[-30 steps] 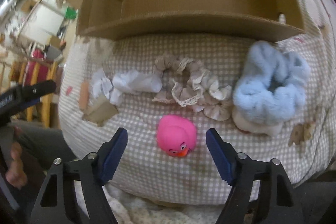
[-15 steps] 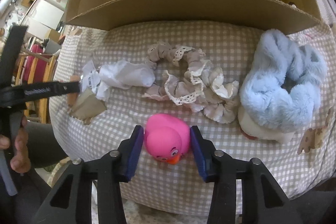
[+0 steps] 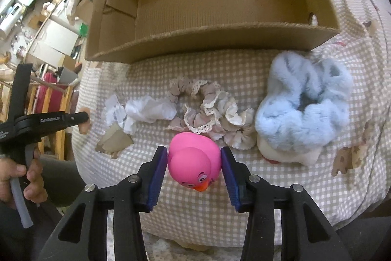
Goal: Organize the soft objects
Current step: 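Carry the pink duck into the box and open the right tool, then lower the tan cardboard tube into the box and open the left tool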
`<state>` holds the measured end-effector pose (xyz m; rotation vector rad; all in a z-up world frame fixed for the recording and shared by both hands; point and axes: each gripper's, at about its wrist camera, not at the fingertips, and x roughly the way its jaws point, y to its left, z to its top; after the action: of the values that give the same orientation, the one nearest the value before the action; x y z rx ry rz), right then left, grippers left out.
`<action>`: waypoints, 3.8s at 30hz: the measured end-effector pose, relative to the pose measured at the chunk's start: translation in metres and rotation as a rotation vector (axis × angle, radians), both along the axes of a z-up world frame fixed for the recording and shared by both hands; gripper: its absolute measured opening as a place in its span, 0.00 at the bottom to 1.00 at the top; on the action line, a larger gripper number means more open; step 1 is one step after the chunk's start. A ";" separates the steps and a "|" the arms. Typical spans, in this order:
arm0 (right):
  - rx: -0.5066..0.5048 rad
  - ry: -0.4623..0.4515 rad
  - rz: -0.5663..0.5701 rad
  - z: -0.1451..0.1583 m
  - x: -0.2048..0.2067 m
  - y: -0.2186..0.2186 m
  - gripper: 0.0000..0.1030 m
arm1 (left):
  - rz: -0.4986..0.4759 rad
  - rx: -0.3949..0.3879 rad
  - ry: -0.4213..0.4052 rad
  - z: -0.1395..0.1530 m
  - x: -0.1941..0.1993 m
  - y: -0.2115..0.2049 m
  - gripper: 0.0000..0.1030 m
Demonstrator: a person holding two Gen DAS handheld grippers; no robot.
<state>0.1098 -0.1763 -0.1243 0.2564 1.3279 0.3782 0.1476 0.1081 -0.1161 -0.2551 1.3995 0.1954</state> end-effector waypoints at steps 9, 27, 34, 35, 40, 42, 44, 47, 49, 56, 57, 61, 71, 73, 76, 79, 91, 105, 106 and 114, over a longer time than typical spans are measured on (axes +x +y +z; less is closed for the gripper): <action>0.086 -0.084 -0.022 0.050 -0.010 -0.021 0.46 | -0.042 -0.042 -0.151 0.063 -0.027 -0.016 0.05; 0.071 -0.246 -0.054 0.135 0.028 -0.061 0.46 | -0.199 -0.002 -0.291 0.117 0.022 -0.088 0.05; 0.085 -0.259 -0.076 0.132 0.058 -0.061 0.46 | -0.237 0.020 -0.315 0.121 0.053 -0.097 0.05; 0.082 -0.263 -0.079 0.132 0.062 -0.060 0.46 | -0.240 0.020 -0.313 0.120 0.058 -0.098 0.05; 0.086 -0.273 -0.089 0.124 0.078 -0.056 0.46 | -0.253 0.028 -0.307 0.110 0.080 -0.107 0.05; 0.080 -0.283 -0.093 0.120 0.084 -0.053 0.46 | -0.265 0.038 -0.314 0.105 0.084 -0.111 0.05; 0.080 -0.281 -0.100 0.111 0.090 -0.051 0.46 | -0.273 0.034 -0.329 0.097 0.089 -0.114 0.05; 0.072 -0.257 -0.106 0.093 0.097 -0.048 0.46 | -0.280 -0.010 -0.319 0.073 0.097 -0.114 0.05; 0.061 -0.232 -0.110 0.082 0.100 -0.047 0.46 | -0.269 -0.009 -0.283 0.056 0.101 -0.114 0.05; -0.039 -0.161 -0.075 0.051 0.107 -0.033 0.46 | -0.251 -0.017 -0.248 0.037 0.103 -0.119 0.05; -0.049 -0.150 -0.071 0.048 0.108 -0.031 0.46 | -0.256 -0.015 -0.248 0.036 0.103 -0.121 0.05; -0.086 -0.128 -0.050 0.039 0.109 -0.025 0.46 | -0.280 0.005 -0.249 0.035 0.102 -0.127 0.05; -0.097 -0.115 -0.052 0.036 0.111 -0.018 0.46 | -0.252 0.016 -0.235 0.030 0.102 -0.122 0.06; -0.091 -0.117 -0.057 0.036 0.111 -0.022 0.46 | -0.257 0.023 -0.240 0.031 0.101 -0.122 0.06; -0.082 -0.131 -0.070 0.039 0.111 -0.026 0.46 | -0.264 0.029 -0.245 0.032 0.099 -0.123 0.06; -0.077 -0.145 -0.076 0.043 0.111 -0.028 0.50 | -0.258 0.014 -0.249 0.034 0.099 -0.121 0.06; -0.069 -0.238 -0.117 0.063 0.108 -0.039 0.80 | -0.252 0.025 -0.280 0.042 0.093 -0.122 0.14; 0.000 -0.291 -0.166 0.071 0.105 -0.047 1.00 | -0.285 0.027 -0.329 0.058 0.088 -0.129 0.62; 0.004 -0.292 -0.171 0.071 0.105 -0.048 1.00 | -0.289 0.024 -0.343 0.061 0.086 -0.129 0.62; -0.001 -0.368 -0.178 0.081 0.094 -0.055 1.00 | -0.249 0.058 -0.377 0.075 0.078 -0.120 0.62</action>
<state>0.2042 -0.2310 -0.0437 0.2864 0.9361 0.2592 0.2255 -0.0116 -0.0414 -0.0626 1.0375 -0.0192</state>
